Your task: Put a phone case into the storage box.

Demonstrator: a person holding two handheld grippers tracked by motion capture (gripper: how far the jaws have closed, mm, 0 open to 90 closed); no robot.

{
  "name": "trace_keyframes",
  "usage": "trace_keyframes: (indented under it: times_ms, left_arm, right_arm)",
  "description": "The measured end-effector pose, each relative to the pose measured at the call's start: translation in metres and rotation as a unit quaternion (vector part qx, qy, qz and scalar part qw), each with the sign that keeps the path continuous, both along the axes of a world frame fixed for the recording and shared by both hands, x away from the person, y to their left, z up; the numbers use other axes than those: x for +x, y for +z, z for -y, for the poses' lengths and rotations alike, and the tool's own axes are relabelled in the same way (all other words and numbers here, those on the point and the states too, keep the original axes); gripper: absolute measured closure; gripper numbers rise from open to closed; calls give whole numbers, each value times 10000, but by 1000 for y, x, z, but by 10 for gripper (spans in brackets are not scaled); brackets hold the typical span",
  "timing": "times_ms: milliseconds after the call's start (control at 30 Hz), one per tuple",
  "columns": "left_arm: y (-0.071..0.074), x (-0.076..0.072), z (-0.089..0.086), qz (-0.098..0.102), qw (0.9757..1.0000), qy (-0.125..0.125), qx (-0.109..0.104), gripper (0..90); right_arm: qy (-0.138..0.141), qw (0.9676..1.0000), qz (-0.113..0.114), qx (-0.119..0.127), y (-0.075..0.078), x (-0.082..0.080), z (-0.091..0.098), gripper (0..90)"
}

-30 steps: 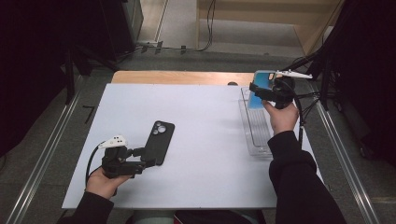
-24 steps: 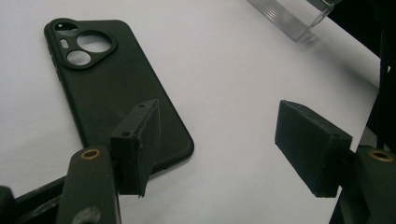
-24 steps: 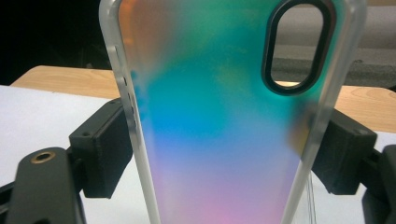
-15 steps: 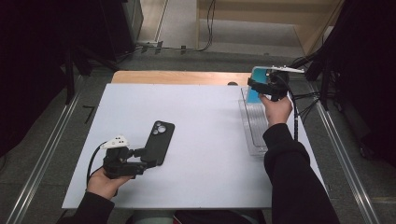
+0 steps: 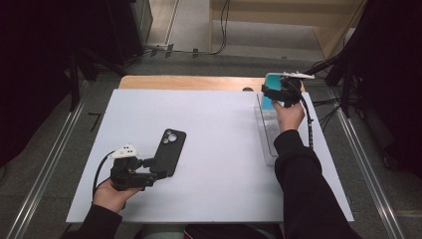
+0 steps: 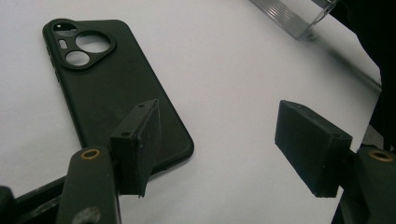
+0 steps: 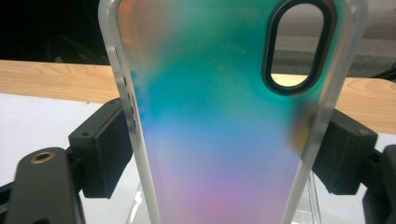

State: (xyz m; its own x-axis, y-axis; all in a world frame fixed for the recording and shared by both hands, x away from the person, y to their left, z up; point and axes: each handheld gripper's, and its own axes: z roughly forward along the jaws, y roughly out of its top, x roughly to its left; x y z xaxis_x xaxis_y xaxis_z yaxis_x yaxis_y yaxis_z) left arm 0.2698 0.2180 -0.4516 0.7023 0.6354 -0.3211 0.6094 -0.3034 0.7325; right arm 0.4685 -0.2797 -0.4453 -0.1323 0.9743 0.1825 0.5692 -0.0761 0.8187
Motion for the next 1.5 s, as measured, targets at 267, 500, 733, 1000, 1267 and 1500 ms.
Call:
trace_keyframes:
  times_ms: [267, 500, 733, 1000, 1267, 1500]
  left_arm:
    - [0, 0, 1, 10, 10000, -13, 8, 319]
    - [0, 0, 2, 1, 10000, -27, 18, 319]
    - [0, 0, 2, -1, 10000, -40, 7, 320]
    - [0, 0, 2, -9, 10000, -48, 9, 320]
    - [-1, 1, 2, -33, 10000, -24, 0, 320]
    - [-1, 4, 2, -104, 9999, -8, -1, 319]
  right_arm:
    - [-106, 9998, -154, -32, -12, 7, 2, 150]
    - [38, 9998, -184, 30, -15, 10, -1, 145]
    - [147, 9996, -247, -82, -17, 14, -5, 88]
    - [138, 9994, -308, -93, -17, 14, -4, 78]
    - [184, 9989, -428, -65, -14, 12, -4, 0]
    - [224, 9986, -480, 5, -1, -1, -2, 0]
